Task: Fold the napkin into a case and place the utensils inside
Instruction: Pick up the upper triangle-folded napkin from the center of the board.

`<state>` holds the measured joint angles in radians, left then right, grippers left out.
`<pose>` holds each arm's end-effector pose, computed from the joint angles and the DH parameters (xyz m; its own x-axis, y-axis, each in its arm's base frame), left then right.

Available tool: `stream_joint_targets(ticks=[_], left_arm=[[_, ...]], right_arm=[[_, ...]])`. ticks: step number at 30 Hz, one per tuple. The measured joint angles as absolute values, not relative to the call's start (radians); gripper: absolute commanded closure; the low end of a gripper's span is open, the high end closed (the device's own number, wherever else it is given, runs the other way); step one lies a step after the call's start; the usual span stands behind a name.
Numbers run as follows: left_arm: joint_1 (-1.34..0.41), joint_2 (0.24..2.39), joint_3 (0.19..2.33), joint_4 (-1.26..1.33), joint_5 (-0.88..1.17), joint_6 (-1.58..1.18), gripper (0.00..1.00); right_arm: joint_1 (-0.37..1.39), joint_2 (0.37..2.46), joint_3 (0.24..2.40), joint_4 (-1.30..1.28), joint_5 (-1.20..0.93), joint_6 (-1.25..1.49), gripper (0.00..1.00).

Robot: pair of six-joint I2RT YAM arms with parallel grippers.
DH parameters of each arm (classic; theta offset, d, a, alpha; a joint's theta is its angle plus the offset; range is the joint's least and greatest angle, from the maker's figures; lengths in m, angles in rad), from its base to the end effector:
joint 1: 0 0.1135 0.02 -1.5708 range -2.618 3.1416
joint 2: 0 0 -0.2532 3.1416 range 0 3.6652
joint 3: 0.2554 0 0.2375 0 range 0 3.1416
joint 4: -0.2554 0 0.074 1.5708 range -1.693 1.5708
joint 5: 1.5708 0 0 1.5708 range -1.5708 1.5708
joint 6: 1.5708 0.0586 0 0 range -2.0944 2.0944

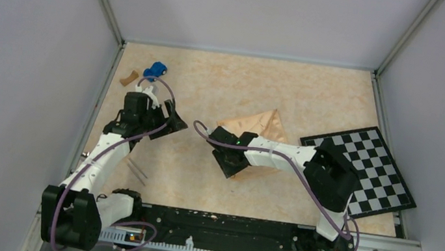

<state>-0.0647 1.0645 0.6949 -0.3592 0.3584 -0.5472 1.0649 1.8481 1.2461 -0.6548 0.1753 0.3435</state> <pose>0.2275 -0.0353 0.2220 -0.7349 -0.4406 -0.5155 -0.0711 0.8060 -0.5876 0.1802 0.3042 0.1511 -0.7153 -0.6068 -0.3467 -0.6312 0.7739 -0.0522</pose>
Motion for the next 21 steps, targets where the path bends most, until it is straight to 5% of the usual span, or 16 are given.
stream_joint_targets(ticks=[6, 15, 21], left_arm=[[-0.060, 1.064, 0.692, -0.359, 0.363, -0.546, 0.16], [-0.059, 1.065, 0.663, -0.330, 0.423, -0.532, 0.01], [-0.060, 1.129, 0.596, -0.220, 0.588, -0.559, 0.01]], right_arm=[[1.065, 1.879, 1.246, -0.649, 0.186, 0.340, 0.59], [1.065, 1.880, 1.241, -0.630, 0.222, 0.324, 1.00], [1.065, 1.850, 1.196, -0.583, 0.238, 0.307, 1.00]])
